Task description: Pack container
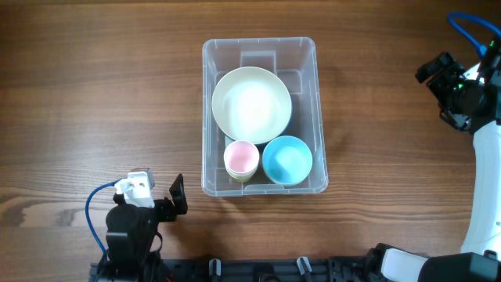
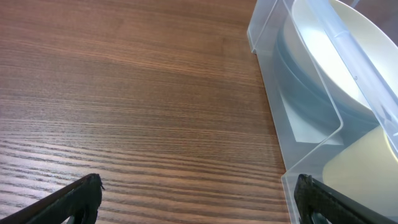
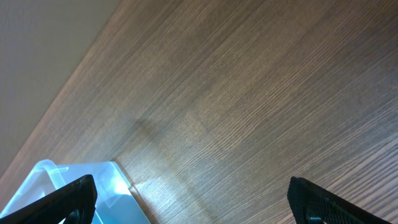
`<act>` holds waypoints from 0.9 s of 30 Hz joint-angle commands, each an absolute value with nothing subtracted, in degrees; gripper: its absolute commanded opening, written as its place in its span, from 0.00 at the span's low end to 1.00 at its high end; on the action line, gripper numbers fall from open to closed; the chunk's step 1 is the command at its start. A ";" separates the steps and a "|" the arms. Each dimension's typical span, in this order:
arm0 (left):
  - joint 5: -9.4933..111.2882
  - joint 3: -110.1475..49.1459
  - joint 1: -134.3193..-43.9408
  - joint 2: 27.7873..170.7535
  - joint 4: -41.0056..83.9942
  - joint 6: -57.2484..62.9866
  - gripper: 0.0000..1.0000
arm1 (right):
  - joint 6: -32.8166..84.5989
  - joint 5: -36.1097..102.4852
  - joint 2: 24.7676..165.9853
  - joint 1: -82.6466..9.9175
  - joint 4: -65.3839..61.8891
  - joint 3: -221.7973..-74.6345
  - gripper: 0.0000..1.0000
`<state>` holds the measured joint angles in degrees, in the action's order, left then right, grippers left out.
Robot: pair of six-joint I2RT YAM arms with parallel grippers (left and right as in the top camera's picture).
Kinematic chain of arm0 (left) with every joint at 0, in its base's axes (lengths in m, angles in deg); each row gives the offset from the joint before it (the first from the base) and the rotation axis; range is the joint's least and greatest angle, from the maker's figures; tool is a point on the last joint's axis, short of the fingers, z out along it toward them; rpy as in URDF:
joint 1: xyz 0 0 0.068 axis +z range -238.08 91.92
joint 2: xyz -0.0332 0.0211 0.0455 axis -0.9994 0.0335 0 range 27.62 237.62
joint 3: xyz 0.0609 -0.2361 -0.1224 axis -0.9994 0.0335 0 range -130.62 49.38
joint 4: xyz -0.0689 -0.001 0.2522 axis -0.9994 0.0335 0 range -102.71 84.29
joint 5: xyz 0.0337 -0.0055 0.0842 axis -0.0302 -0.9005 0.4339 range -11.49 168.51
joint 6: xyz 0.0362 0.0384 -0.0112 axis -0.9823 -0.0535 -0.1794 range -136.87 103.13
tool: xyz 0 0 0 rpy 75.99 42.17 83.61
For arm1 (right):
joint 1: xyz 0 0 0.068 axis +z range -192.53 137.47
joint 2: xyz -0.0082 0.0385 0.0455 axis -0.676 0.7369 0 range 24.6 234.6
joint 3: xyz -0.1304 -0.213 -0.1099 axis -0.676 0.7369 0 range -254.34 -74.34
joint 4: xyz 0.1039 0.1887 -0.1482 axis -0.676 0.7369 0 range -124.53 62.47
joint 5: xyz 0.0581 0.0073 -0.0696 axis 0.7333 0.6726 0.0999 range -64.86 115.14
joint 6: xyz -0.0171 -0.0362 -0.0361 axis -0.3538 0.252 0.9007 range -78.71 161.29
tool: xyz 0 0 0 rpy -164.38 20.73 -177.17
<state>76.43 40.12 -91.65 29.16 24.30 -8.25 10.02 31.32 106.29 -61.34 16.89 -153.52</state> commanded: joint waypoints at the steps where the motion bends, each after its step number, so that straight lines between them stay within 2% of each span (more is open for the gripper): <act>1: 75.53 40.40 -91.17 28.44 24.15 -8.94 1.00 | 9.61 31.12 106.69 -61.31 16.71 -154.11 0.99; 15: 75.53 40.40 -91.17 28.44 24.15 -8.94 1.00 | 9.59 31.12 105.20 -61.25 16.69 -153.49 1.00; 21: 75.53 40.40 -91.17 28.44 24.15 -8.94 1.00 | 9.61 30.90 90.69 -57.31 16.30 -147.11 1.00; 27: 75.53 40.40 -91.17 28.44 24.15 -8.94 1.00 | 10.57 19.32 73.95 -52.55 12.73 -135.68 1.00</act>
<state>76.43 40.12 -91.65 29.05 24.32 -8.25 10.02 26.05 79.87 -53.58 15.64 -141.91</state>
